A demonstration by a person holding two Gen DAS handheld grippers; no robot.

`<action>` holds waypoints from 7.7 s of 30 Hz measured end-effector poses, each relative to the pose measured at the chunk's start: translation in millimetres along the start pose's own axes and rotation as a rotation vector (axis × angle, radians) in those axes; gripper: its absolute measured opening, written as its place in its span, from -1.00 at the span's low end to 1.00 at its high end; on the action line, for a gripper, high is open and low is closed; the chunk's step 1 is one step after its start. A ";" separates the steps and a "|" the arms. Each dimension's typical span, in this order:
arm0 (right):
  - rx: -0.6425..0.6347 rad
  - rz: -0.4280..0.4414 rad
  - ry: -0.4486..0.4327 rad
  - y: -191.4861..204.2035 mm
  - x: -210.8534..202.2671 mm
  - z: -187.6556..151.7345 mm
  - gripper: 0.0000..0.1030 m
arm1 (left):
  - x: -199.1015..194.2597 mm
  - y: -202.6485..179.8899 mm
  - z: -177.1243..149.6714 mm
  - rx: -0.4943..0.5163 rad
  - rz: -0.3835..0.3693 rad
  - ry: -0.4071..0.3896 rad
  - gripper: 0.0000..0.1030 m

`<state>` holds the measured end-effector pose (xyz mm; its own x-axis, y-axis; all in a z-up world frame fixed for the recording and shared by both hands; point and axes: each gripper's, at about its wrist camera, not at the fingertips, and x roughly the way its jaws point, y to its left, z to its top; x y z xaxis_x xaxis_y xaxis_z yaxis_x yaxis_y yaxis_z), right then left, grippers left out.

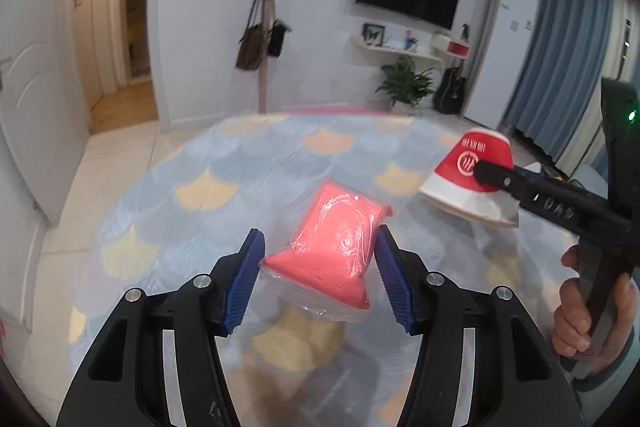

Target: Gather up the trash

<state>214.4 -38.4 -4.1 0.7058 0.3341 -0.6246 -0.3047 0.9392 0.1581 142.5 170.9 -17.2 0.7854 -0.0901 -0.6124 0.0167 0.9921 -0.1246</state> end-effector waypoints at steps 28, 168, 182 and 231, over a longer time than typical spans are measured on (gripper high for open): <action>0.382 -0.386 -0.168 -261.5 -130.2 -64.5 -0.19 | 77.3 -273.9 39.2 0.190 -0.313 0.086 0.07; 0.217 -0.494 -0.261 -105.8 -114.0 -95.8 0.75 | -13.3 -141.0 -50.3 -0.021 0.058 -0.204 0.75; 0.216 -0.492 -0.261 -106.5 -114.2 -95.6 0.75 | -12.9 -141.4 -49.7 -0.021 0.059 -0.205 0.75; 0.220 -0.491 -0.255 -110.8 -113.5 -97.6 0.75 | -20.5 -147.5 -48.4 0.026 0.102 -0.256 0.85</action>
<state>105.6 -188.1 -25.3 0.8705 -0.1603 -0.4654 0.2163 0.9739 0.0692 94.0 22.2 -24.1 0.9148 0.0321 -0.4027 -0.0570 0.9971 -0.0500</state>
